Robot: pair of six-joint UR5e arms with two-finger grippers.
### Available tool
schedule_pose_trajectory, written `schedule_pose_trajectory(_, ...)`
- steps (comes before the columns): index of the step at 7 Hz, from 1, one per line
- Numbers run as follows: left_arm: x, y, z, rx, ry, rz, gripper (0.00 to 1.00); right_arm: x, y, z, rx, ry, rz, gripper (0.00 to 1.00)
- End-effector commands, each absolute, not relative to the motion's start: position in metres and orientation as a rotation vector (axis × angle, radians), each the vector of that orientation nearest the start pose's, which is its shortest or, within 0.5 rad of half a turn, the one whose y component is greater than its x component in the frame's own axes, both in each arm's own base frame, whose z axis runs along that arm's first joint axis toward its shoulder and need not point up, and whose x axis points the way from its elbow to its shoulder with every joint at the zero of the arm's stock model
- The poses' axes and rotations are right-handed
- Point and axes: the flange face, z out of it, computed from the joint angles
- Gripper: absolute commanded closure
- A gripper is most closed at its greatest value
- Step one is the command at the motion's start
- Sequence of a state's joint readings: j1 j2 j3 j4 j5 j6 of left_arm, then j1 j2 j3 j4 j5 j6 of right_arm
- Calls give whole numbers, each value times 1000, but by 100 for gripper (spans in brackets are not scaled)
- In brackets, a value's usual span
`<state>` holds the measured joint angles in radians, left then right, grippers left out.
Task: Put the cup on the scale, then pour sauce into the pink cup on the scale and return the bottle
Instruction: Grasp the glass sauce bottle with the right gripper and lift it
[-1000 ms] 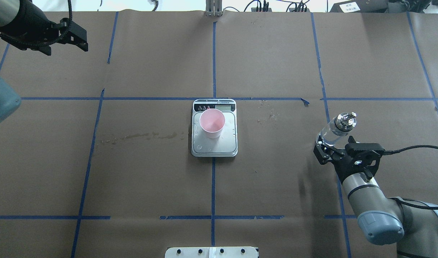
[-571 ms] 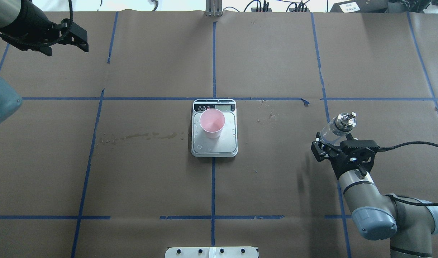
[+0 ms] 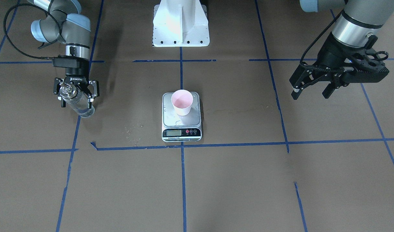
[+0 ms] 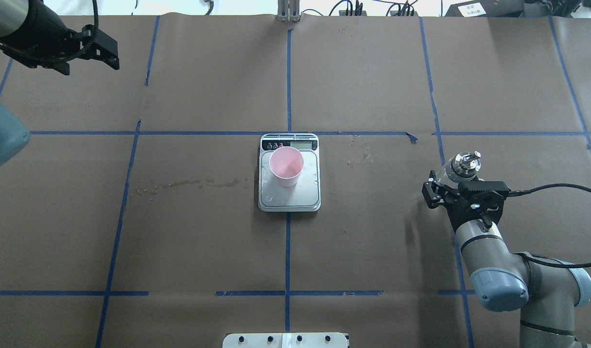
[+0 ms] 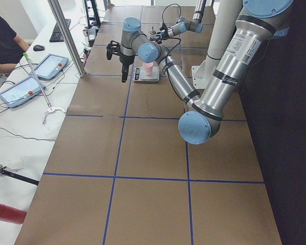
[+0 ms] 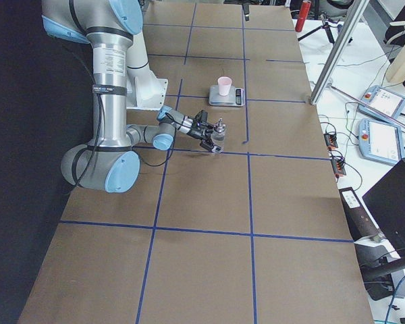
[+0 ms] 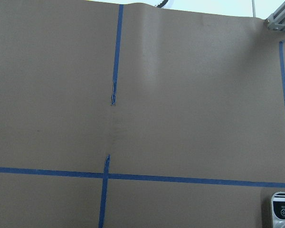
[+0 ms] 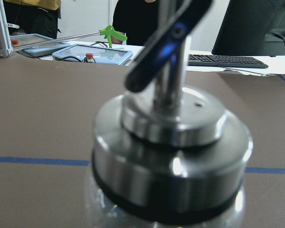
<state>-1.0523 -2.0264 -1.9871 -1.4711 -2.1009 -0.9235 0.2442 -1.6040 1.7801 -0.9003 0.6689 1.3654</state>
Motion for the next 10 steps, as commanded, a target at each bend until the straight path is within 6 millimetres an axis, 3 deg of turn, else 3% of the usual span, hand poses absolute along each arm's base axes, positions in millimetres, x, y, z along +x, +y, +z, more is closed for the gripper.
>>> schedule_pose_trajectory(1,212,-536,235,230,879,-172,0,-420,-333,475,1006,-574,400,100)
schedule_pose_trajectory(2,212,-536,234,228,881,-175,0,-420,-346,455,1034,-566,380,100)
schedule_pose_trajectory(4,210,-535,234,229,882,-177,0,-399,-357,414,1021,-616,362,100)
schedule_pose_trajectory(6,209,-536,237,250,872,-132,0,-394,-364,375,1089,-571,254,100)
schedule_pose_trajectory(7,200,-536,256,281,836,-34,0,-409,-377,342,1105,-517,224,100)
schedule_pose_trajectory(8,182,-537,276,295,815,45,0,-417,-380,327,1106,-504,213,100)
schedule_pose_trajectory(9,141,-539,304,344,766,128,0,-419,-379,324,1122,-468,152,100)
schedule_pose_trajectory(10,92,-538,364,368,675,267,0,-421,-383,309,1180,-379,40,100)
